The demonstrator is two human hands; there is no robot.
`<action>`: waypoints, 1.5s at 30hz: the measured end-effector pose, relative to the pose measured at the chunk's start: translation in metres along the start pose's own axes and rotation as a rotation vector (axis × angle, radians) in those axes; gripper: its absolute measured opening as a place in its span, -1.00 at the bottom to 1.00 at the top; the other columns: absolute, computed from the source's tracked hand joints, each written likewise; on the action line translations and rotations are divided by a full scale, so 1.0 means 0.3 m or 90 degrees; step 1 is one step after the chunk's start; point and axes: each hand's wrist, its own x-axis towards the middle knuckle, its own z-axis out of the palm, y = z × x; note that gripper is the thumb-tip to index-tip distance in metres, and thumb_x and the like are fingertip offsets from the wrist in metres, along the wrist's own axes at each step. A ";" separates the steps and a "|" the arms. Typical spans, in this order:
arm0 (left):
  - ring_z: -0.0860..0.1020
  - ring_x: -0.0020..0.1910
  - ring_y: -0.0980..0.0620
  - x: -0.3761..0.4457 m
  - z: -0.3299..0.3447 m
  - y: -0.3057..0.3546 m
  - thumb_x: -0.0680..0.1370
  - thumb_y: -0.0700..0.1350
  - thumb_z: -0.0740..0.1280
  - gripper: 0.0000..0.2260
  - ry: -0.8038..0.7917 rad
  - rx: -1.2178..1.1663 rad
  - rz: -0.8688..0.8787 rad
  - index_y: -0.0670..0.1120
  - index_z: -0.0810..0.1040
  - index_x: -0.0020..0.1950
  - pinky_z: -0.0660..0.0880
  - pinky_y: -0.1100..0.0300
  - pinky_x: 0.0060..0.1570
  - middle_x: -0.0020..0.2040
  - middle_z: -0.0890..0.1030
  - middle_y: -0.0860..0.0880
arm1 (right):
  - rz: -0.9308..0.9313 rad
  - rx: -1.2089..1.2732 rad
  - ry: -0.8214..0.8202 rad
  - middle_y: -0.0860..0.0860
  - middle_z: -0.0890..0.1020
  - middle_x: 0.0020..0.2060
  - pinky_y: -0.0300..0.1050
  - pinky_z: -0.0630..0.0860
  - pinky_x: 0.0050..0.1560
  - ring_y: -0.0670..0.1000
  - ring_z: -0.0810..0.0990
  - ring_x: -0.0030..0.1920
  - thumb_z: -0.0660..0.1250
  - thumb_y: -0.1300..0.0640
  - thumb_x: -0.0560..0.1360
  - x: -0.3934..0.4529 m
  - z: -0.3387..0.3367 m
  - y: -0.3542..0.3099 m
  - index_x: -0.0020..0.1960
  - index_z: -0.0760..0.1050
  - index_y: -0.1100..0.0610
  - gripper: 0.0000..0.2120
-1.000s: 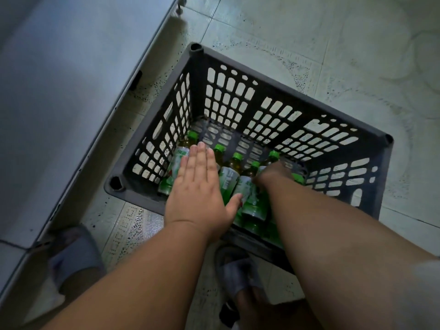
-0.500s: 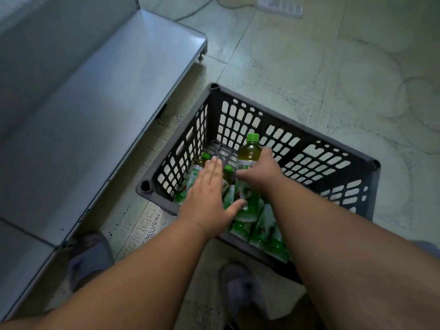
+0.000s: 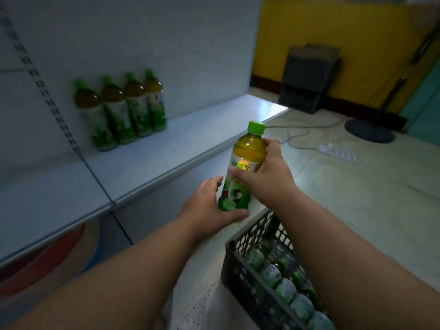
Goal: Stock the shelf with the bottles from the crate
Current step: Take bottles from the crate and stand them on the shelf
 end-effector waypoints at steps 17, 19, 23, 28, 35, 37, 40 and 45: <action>0.19 0.55 -0.01 0.425 -0.387 -0.342 0.29 0.45 0.42 0.05 0.095 0.183 -0.073 0.02 0.07 0.62 0.26 0.02 0.44 0.61 0.17 0.00 | -0.128 -0.024 -0.057 -0.06 0.46 0.18 -0.02 0.54 0.04 0.03 0.50 0.13 0.59 -0.02 0.35 0.505 0.462 -0.220 0.43 0.18 -0.10 -0.19; 0.17 0.55 -0.03 0.522 -0.375 -0.376 0.30 0.45 0.42 0.05 0.090 0.200 -0.084 0.03 0.06 0.61 0.24 0.01 0.44 0.61 0.15 -0.01 | -0.133 -0.020 -0.049 -0.06 0.46 0.17 0.00 0.53 0.06 0.04 0.50 0.14 0.60 0.00 0.34 0.596 0.496 -0.196 0.43 0.19 -0.09 -0.18; 0.14 0.56 -0.05 0.681 -0.347 -0.440 0.35 0.43 0.40 0.03 0.060 0.247 -0.100 -0.03 0.04 0.62 0.14 0.05 0.48 0.61 0.13 -0.04 | -0.135 -0.010 -0.037 -0.05 0.44 0.20 -0.06 0.45 0.00 0.00 0.46 0.12 0.61 0.01 0.34 0.746 0.558 -0.136 0.46 0.20 -0.07 -0.17; 0.20 0.52 -0.10 0.780 -0.306 -0.521 0.31 0.51 0.26 -0.01 0.035 0.310 -0.075 -0.06 0.17 0.55 0.18 -0.03 0.48 0.56 0.22 -0.10 | -0.101 0.039 -0.028 -0.06 0.56 0.23 0.04 0.57 0.14 -0.01 0.58 0.16 0.58 0.00 0.37 0.836 0.635 -0.045 0.44 0.31 -0.05 -0.26; -0.24 0.60 -0.07 0.797 -0.279 -0.545 0.37 0.58 -0.08 0.06 0.018 0.403 -0.117 -0.12 -0.16 0.63 -0.16 -0.05 0.55 0.63 -0.20 -0.15 | -0.085 -0.071 -0.065 -0.03 0.57 0.09 0.07 0.59 0.07 0.04 0.57 0.05 0.50 0.04 0.46 0.819 0.686 0.042 0.23 0.48 0.06 -0.61; -0.28 0.59 -0.08 0.798 -0.279 -0.540 0.43 0.54 -0.09 0.01 -0.009 0.434 -0.124 -0.14 -0.22 0.62 -0.20 -0.05 0.55 0.62 -0.25 -0.16 | -0.097 -0.088 -0.059 0.00 0.57 0.10 0.07 0.59 0.07 0.06 0.57 0.06 0.49 0.03 0.47 0.858 0.707 0.044 0.23 0.47 0.08 -0.61; -0.34 0.57 -0.08 0.798 -0.282 -0.530 0.47 0.51 -0.10 -0.03 -0.049 0.465 -0.141 -0.15 -0.28 0.60 -0.27 -0.03 0.54 0.60 -0.32 -0.16 | -0.116 -0.098 -0.054 0.03 0.57 0.15 0.06 0.58 0.10 0.08 0.56 0.12 0.47 0.04 0.49 0.931 0.756 0.041 0.26 0.46 0.11 -0.60; -0.36 0.56 -0.05 0.802 -0.282 -0.530 0.49 0.49 -0.08 -0.04 -0.070 0.466 -0.154 -0.14 -0.34 0.58 -0.31 0.00 0.53 0.58 -0.36 -0.15 | -0.107 -0.113 -0.062 0.06 0.55 0.21 -0.01 0.52 0.13 0.12 0.54 0.19 0.45 0.07 0.50 1.068 0.834 0.008 0.31 0.44 0.15 -0.56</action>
